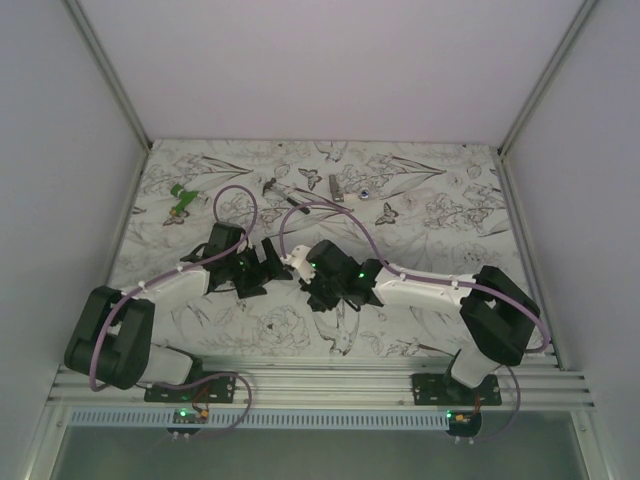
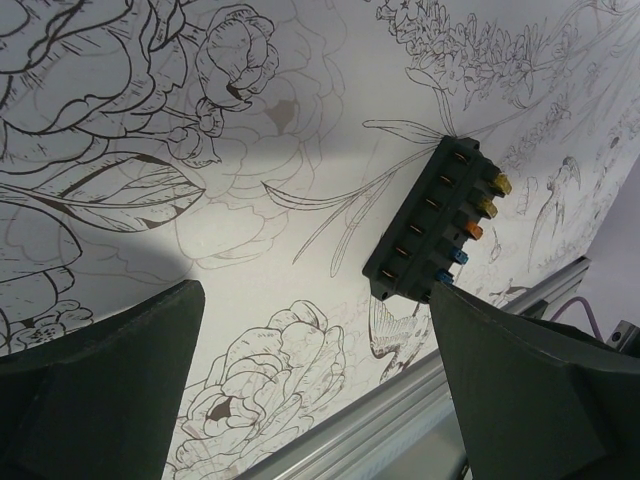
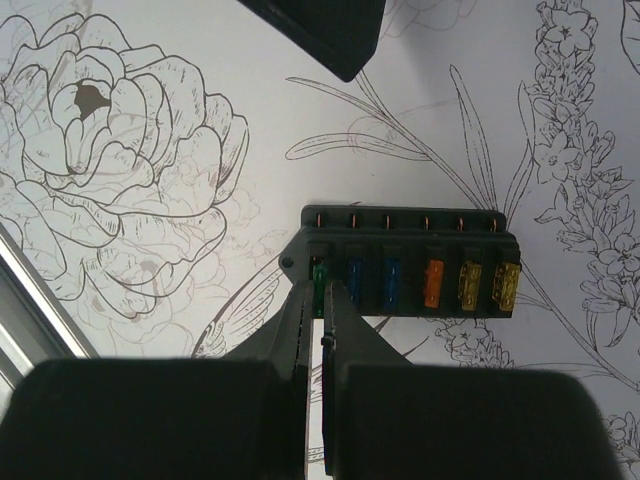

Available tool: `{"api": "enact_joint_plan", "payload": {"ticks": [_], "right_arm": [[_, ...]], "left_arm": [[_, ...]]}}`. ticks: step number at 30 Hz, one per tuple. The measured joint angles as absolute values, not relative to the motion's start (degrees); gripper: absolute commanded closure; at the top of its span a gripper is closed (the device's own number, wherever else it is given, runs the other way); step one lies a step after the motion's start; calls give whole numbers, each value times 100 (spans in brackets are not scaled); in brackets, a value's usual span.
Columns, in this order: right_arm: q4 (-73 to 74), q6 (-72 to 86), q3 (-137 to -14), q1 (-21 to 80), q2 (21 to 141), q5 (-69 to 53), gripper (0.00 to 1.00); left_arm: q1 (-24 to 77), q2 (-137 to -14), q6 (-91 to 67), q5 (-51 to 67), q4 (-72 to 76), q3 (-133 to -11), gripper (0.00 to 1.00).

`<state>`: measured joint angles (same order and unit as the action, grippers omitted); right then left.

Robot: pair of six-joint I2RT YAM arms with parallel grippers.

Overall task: Snap on the fuse box
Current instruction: Adjust the fuse box base at the center of the board.

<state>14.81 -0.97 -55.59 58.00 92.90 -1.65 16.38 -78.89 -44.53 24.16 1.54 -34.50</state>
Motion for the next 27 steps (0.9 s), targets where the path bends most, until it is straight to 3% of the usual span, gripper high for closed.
{"api": "enact_joint_plan", "payload": {"ticks": [27], "right_arm": [[1197, -113, -5413, 5800, 9415, -204, 100]], "left_arm": [[1638, -7913, -4453, 2438, 156, -3450, 0]]}}
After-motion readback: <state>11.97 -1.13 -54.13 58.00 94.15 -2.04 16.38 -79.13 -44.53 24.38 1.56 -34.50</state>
